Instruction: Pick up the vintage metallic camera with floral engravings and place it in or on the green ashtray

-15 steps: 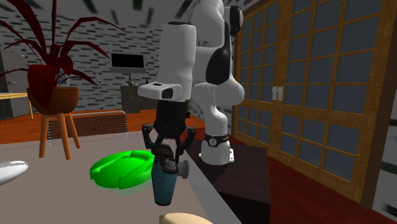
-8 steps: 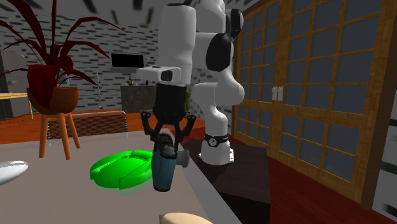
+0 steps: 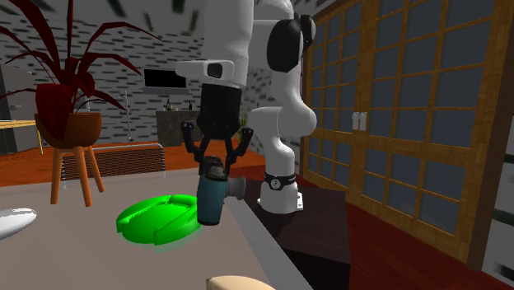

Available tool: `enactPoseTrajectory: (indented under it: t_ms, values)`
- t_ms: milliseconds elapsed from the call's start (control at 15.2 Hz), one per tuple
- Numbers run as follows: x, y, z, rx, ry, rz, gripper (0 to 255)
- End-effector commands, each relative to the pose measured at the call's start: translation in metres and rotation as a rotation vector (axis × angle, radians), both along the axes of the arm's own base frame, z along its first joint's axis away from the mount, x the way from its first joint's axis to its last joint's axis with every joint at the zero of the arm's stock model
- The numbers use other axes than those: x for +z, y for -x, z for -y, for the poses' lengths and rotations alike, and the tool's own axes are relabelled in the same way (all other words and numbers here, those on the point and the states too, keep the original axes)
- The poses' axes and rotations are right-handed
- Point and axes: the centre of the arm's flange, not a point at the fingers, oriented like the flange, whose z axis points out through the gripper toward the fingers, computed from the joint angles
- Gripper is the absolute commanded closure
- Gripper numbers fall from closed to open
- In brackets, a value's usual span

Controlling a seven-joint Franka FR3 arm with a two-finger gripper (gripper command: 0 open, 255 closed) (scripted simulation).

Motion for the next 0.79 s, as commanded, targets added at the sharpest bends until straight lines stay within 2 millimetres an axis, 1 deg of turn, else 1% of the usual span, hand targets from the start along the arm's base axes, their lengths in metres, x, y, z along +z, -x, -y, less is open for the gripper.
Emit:
enactPoseTrajectory:
  t_ms: [0,198,264,726]
  values:
    - [0.01,0.0,-0.001,0.0,0.0,0.0,255]
    - [0.026,0.0,-0.001,0.0,0.0,0.0,255]
    - [0.028,0.0,-0.001,0.0,0.0,0.0,255]
    - [0.047,0.014,0.089,0.0,0.0,0.0,255]
